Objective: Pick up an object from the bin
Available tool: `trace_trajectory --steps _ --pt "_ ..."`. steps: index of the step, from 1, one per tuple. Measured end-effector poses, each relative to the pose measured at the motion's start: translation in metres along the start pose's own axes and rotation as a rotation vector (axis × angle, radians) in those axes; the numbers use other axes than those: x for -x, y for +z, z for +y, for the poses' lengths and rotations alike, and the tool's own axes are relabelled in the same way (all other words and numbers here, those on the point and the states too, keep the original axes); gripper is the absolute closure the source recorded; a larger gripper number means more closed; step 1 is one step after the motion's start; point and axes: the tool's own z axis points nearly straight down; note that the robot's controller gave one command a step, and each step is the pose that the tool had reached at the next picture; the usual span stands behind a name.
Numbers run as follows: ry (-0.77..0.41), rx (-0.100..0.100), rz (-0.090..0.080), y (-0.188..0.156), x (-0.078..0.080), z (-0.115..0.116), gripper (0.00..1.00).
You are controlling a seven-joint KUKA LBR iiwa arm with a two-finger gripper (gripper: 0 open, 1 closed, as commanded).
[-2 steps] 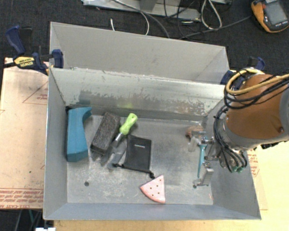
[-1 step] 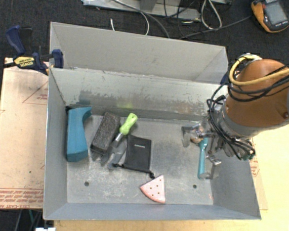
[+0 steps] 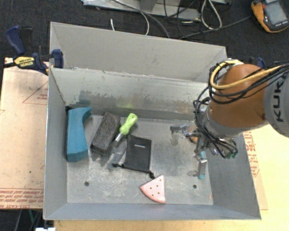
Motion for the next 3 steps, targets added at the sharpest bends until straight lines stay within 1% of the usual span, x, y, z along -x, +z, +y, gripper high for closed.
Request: trace_trajectory --steps 1,2,3 --pt "-0.026 0.003 0.007 -0.001 -0.024 0.047 0.00" --pt "-0.063 -0.005 -0.013 0.022 0.021 0.060 0.00" --pt "-0.133 -0.001 -0.005 0.036 0.014 0.079 0.00"
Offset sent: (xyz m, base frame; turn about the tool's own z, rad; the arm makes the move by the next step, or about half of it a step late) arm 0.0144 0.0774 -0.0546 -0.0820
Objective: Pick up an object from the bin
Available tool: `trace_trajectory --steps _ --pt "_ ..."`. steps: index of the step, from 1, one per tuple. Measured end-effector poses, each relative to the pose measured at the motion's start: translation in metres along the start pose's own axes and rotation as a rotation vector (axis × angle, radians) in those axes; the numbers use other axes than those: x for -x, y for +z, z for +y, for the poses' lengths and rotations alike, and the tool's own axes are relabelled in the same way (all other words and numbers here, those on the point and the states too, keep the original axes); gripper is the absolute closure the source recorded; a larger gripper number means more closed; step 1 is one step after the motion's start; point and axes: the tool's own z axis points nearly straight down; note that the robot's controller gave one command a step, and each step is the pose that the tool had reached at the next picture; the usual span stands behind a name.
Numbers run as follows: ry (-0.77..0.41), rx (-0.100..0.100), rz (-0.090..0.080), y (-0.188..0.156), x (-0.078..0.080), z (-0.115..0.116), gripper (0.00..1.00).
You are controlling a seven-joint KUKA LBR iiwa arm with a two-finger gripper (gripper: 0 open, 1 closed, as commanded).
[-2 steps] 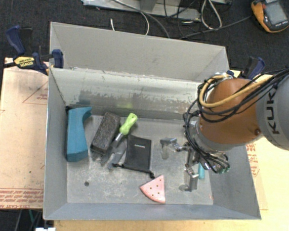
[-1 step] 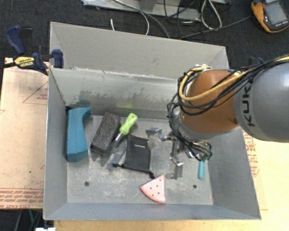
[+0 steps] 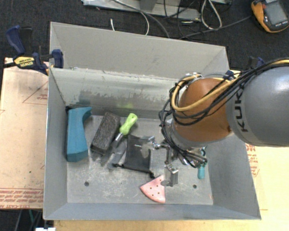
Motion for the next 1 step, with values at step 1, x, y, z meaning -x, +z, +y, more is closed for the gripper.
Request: trace_trajectory --steps 1 --pt "0.145 0.000 -0.004 0.0145 0.0333 -0.0018 0.00"
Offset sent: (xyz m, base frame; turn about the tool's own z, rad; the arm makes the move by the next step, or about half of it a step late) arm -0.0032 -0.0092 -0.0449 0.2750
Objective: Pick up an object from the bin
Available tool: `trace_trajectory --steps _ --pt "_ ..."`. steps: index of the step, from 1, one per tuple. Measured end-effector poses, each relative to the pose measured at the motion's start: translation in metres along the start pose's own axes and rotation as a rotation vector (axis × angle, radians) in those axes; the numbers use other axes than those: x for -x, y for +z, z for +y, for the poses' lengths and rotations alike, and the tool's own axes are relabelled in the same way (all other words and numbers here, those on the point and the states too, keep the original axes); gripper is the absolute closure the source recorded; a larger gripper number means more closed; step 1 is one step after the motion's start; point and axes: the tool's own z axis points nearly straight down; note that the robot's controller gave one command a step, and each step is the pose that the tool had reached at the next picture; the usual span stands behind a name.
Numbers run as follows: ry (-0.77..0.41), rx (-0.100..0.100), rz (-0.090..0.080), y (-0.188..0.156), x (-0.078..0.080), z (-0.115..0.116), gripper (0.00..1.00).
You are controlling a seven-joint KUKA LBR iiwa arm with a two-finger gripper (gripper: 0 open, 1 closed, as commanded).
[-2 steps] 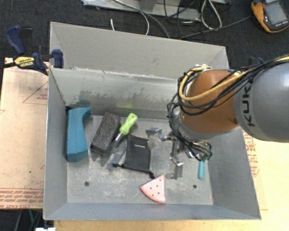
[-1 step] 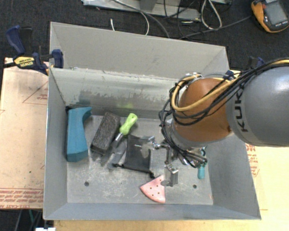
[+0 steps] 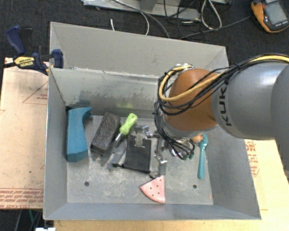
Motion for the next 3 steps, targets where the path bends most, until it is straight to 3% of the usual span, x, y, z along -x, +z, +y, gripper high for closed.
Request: trace_trajectory --steps 1,2,3 --pt "0.161 0.000 0.001 0.019 -0.015 -0.007 0.00" --pt "0.379 0.001 -0.005 0.022 0.008 0.024 0.00" --pt "0.047 0.001 0.004 0.032 -0.004 0.003 1.00"
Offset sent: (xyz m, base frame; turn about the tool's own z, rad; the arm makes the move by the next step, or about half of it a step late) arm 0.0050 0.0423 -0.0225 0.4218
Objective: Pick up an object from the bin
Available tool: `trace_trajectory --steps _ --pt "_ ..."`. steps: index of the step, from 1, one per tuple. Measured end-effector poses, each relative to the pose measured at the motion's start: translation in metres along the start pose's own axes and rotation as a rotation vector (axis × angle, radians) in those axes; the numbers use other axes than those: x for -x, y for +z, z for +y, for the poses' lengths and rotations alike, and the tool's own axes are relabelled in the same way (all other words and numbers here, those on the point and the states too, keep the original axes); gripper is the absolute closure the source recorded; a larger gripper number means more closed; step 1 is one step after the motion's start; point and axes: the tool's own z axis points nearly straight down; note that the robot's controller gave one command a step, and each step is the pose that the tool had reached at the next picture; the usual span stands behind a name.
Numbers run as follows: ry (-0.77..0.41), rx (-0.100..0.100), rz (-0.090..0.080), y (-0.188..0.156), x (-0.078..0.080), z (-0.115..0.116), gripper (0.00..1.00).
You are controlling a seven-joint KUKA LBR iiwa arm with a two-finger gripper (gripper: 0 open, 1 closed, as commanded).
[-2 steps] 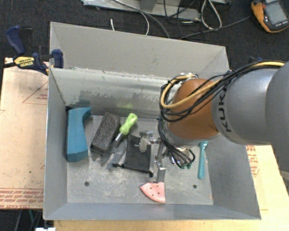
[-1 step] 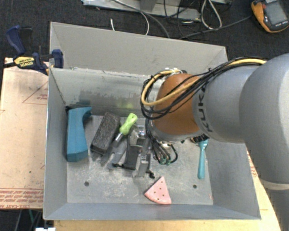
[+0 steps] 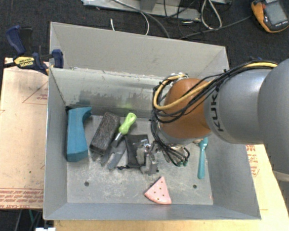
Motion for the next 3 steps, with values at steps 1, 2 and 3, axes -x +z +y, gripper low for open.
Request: trace_trajectory --steps 1,2,3 --pt "-0.001 0.000 0.000 0.000 0.000 0.000 1.00" --pt "0.027 0.002 0.005 -0.075 -0.010 0.016 1.00" --pt "-0.010 0.002 0.005 -0.151 0.000 0.007 1.00"
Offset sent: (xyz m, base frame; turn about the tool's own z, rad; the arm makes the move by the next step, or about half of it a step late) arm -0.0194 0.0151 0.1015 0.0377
